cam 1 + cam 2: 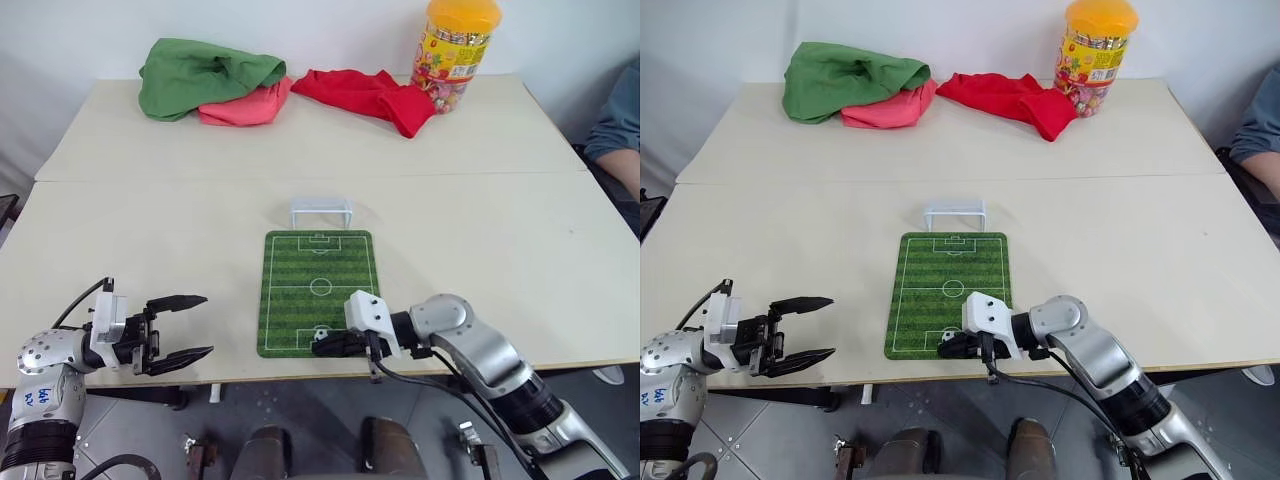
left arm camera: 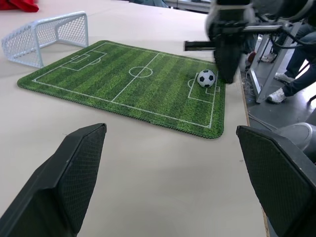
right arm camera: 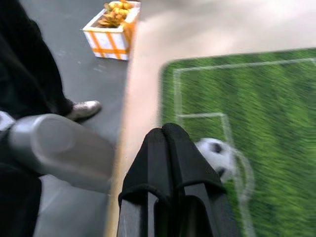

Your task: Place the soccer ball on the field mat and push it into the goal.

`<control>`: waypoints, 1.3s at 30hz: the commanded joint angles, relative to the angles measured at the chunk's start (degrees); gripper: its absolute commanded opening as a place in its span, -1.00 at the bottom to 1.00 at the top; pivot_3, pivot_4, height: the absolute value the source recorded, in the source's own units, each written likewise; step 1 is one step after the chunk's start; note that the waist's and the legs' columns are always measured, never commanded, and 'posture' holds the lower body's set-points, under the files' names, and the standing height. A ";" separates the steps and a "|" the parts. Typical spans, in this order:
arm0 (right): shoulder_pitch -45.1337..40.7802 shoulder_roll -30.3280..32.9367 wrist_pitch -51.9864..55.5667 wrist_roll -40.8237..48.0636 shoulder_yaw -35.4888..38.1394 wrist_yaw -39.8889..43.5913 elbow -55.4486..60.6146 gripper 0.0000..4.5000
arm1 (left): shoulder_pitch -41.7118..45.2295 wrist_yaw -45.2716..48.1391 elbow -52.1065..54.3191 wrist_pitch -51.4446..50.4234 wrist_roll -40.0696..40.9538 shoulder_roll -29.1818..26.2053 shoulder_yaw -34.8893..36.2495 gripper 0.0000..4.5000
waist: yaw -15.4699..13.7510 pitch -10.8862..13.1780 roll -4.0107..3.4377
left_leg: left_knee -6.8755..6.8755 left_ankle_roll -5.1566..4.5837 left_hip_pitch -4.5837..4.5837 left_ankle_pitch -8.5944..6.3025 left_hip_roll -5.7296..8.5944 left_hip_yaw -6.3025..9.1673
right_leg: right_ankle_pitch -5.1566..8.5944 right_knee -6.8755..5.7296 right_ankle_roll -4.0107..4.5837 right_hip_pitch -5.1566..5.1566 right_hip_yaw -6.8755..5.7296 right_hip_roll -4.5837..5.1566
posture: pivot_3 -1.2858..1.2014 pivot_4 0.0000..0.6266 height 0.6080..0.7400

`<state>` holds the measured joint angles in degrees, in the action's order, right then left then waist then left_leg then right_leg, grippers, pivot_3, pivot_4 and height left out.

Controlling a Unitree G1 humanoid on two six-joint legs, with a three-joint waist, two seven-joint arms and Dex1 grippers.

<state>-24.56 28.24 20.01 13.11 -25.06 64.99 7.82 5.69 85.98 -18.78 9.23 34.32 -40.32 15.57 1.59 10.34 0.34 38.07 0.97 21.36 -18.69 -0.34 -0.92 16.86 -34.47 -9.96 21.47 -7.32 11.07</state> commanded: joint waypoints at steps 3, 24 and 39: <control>-6.30 -1.62 -4.89 -4.25 4.36 -5.67 -9.20 -0.99 | 0.72 1.69 0.43 0.40 0.69 -0.37 1.21 1.00 | 0.03 0.00 0.00 | 0.01 0.00 -0.01 0.00 0.00 -0.02 | 0.00 -0.01 0.00 0.00 0.01 0.00 | 0.03 -0.52 1.00; -2.57 5.89 8.47 10.62 22.94 -7.11 5.66 -0.99 | 16.05 -2.51 -14.75 4.34 -3.49 -1.79 2.15 1.00 | -0.36 0.01 0.02 | 0.00 0.00 0.01 -0.05 -0.05 -0.08 | 0.00 0.01 0.02 0.02 -0.10 -0.04 | 0.03 -0.52 1.00; 0.45 25.08 -9.49 7.01 33.03 7.99 -25.39 -0.99 | 19.49 -4.13 -20.53 -2.77 -4.17 -6.54 5.29 1.00 | 0.05 0.04 0.08 | -0.04 -0.04 -0.03 -0.07 -0.11 -0.22 | 0.00 0.06 0.01 0.02 -0.08 -0.05 | 0.03 -0.52 1.00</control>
<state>-23.65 52.52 12.83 20.21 6.19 72.02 -16.08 25.41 82.19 -39.24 7.62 29.23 -45.43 19.29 1.64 10.38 0.42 38.03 0.93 21.32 -18.76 -0.46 -1.14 16.87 -34.41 -9.94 21.49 -7.41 11.02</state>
